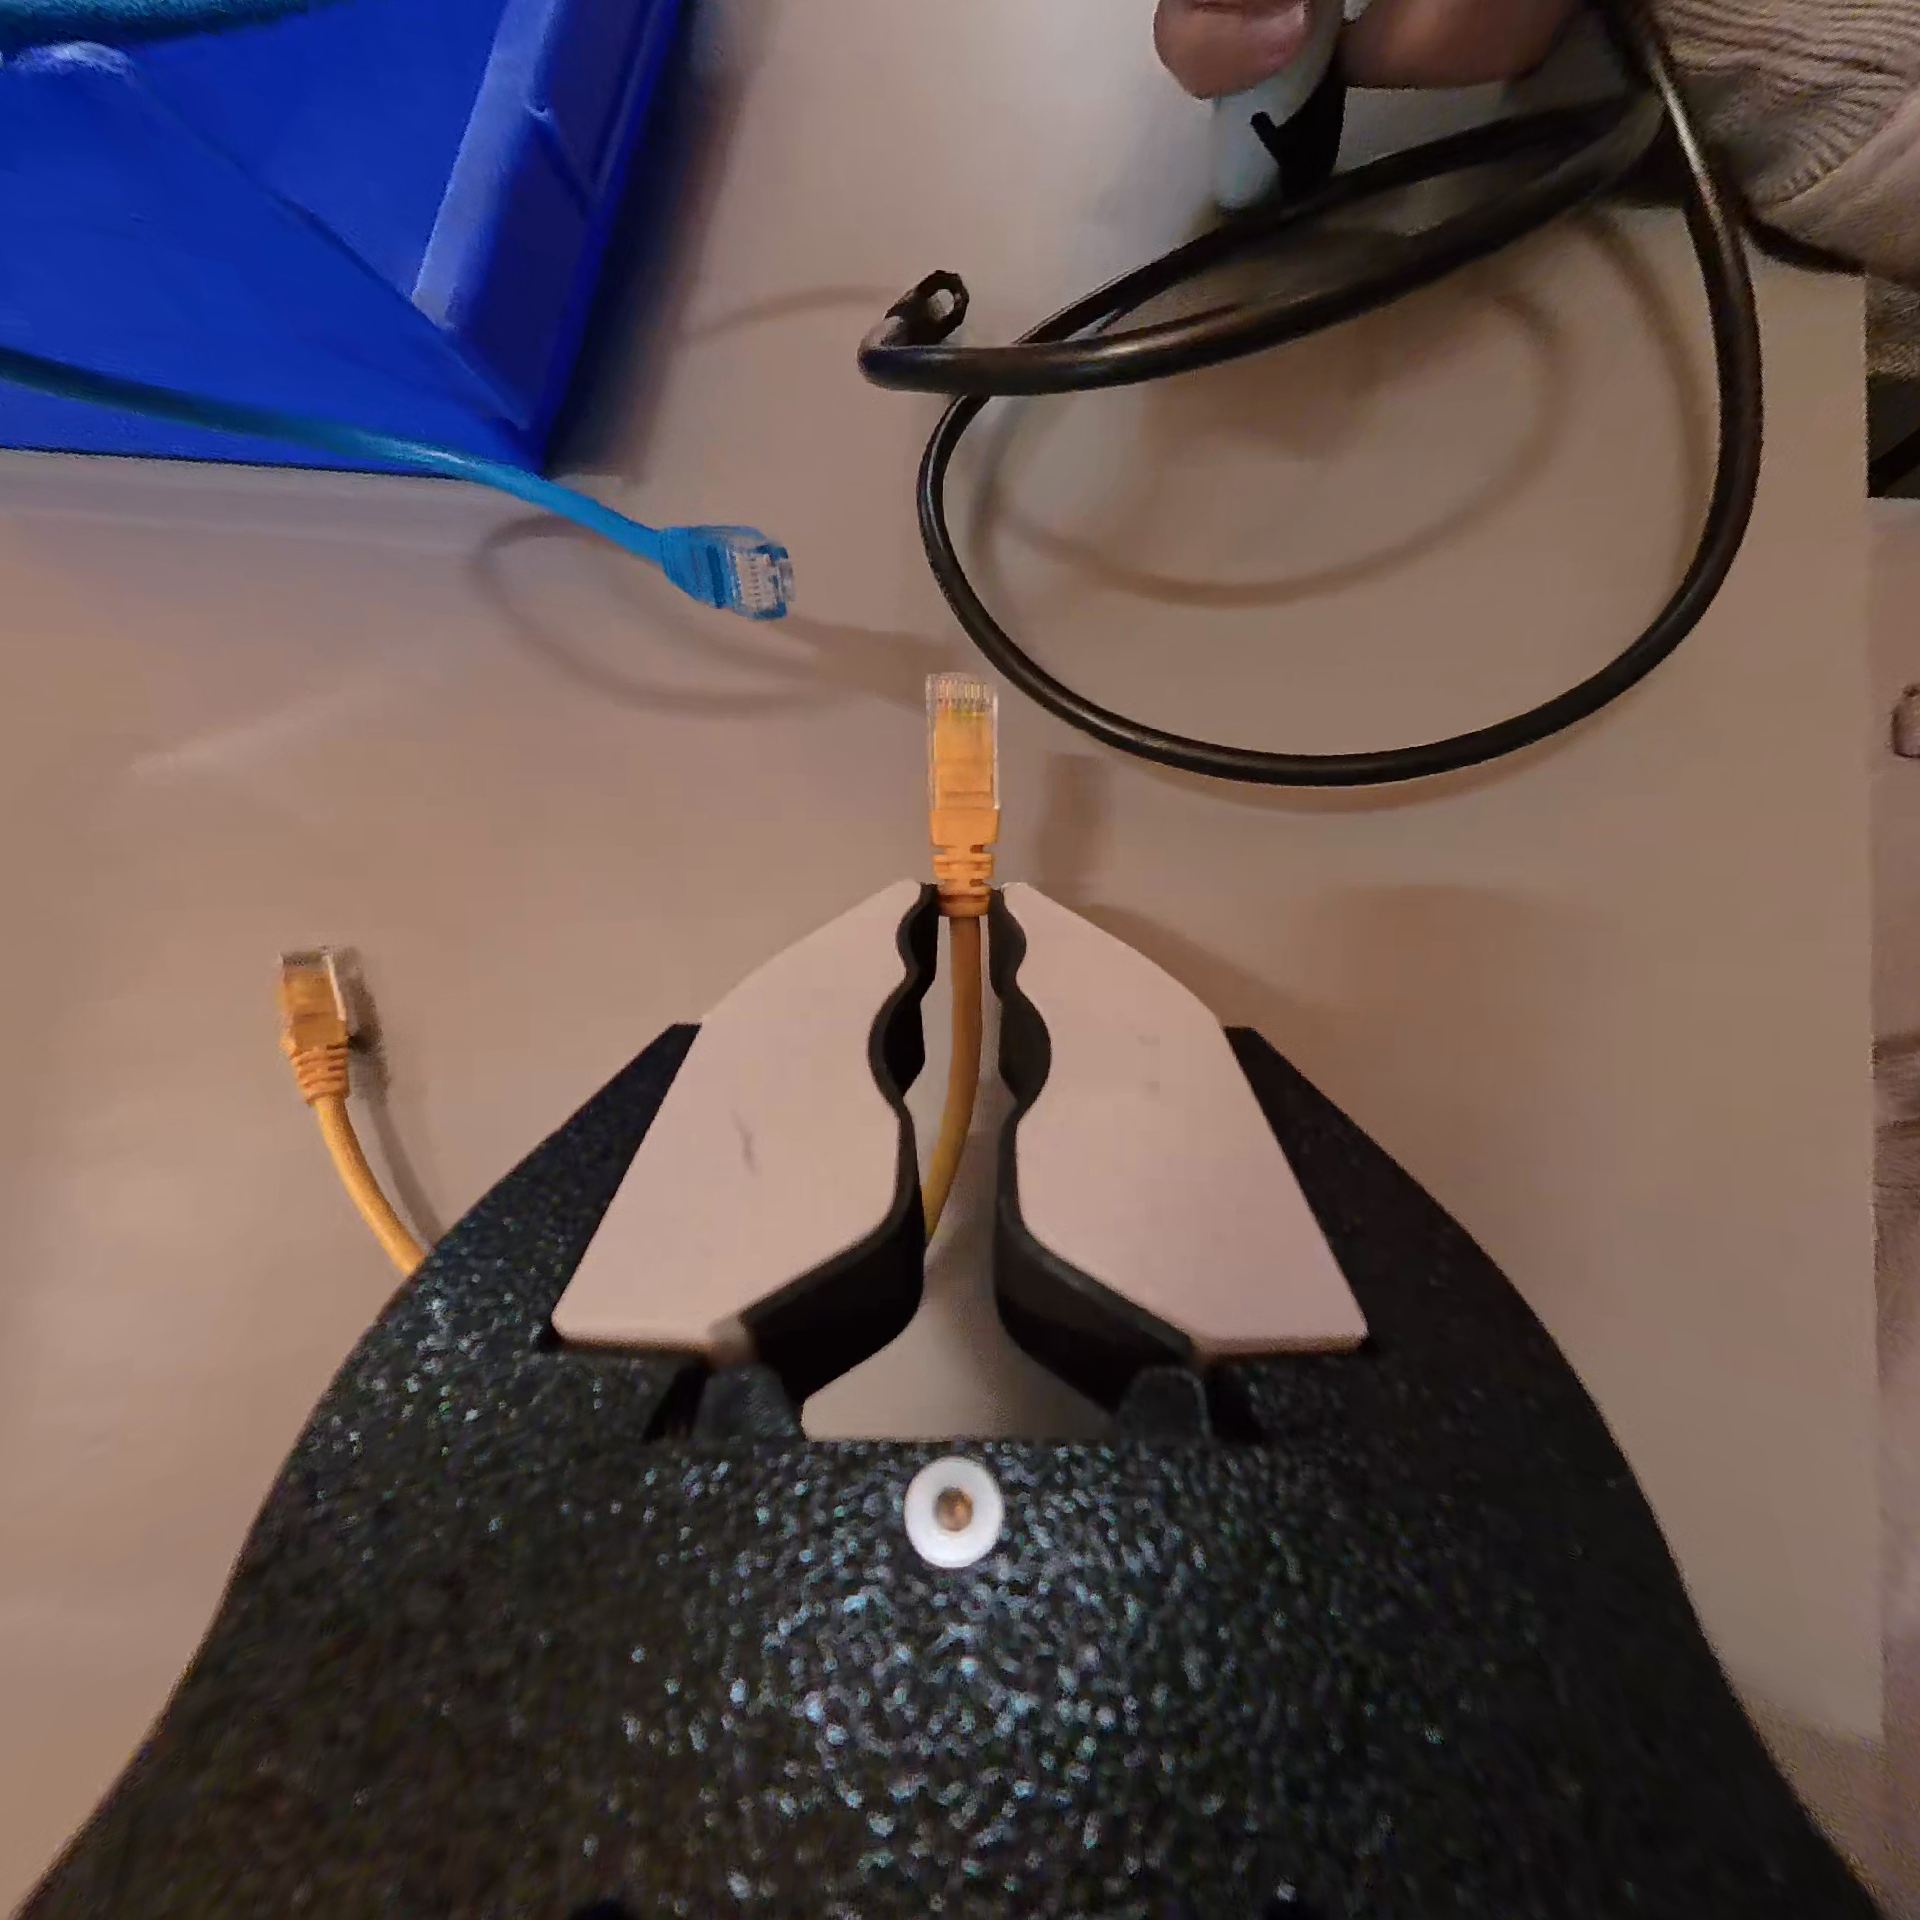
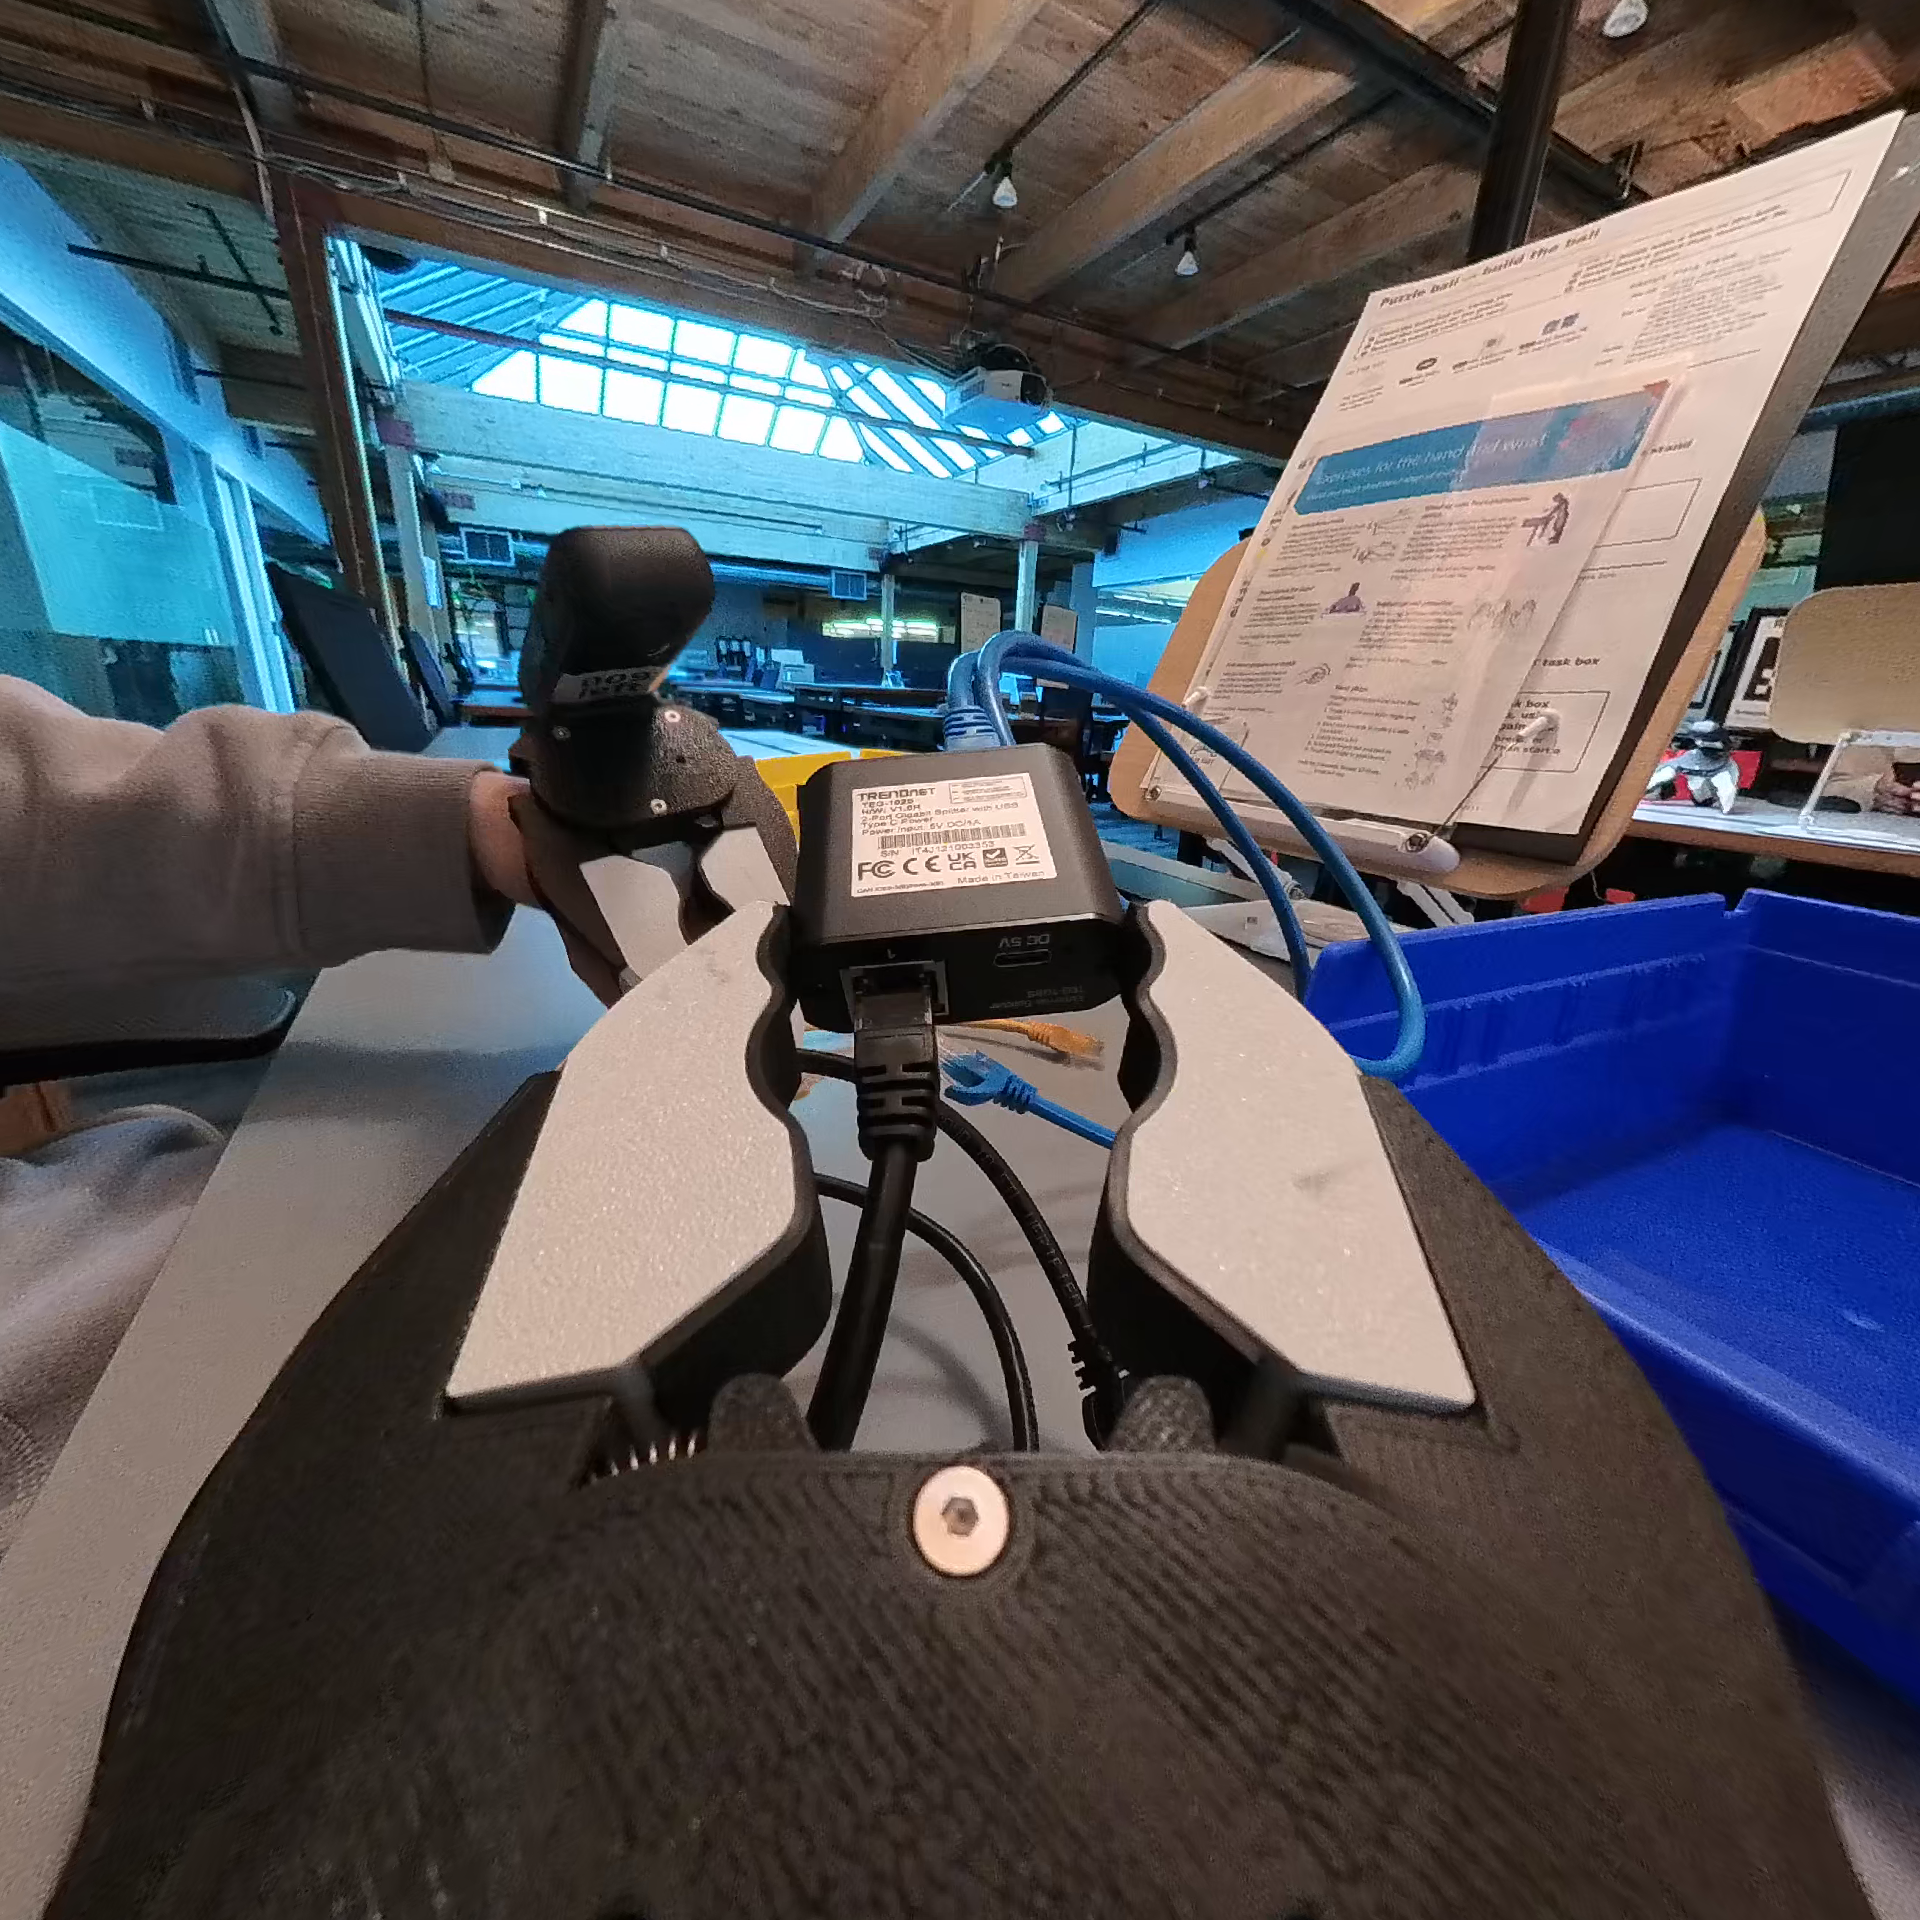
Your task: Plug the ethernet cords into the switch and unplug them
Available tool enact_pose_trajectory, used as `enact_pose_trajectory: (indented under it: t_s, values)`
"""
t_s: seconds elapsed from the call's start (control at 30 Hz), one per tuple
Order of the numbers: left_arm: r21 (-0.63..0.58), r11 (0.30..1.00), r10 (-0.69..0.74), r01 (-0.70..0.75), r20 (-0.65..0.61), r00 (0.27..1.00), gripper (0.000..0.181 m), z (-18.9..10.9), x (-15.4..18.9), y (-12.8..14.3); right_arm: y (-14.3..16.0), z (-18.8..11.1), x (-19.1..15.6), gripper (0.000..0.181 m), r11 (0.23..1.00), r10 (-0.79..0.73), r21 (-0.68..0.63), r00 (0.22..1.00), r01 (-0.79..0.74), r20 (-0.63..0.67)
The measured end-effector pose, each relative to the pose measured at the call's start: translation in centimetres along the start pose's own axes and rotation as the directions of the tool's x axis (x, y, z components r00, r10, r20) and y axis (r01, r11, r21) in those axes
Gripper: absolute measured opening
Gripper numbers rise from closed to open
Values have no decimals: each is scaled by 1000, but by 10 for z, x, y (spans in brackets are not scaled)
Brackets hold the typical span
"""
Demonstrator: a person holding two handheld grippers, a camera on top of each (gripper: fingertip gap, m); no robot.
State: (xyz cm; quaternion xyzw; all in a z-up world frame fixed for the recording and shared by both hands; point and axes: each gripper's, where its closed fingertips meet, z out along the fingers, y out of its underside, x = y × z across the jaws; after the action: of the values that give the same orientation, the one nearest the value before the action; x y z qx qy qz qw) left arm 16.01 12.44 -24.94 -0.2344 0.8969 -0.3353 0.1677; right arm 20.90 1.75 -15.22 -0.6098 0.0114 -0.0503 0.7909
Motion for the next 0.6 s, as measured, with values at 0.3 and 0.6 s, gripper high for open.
enact_pose_trajectory:
  t_s: [0.3, 0.6]
  values:
    - [30, 1000, -10, 10, -9, 1000, 8, 1, 2, -5, -1, 0, 1, 61, 1000, 4, 5, 1000, -4, 0]
    - [58, 997, 43, -43, -8, 999, 8, -4, 1, -23, -2, -2, 4, 60, 1000, 9, 19, 1000, -9, -8]
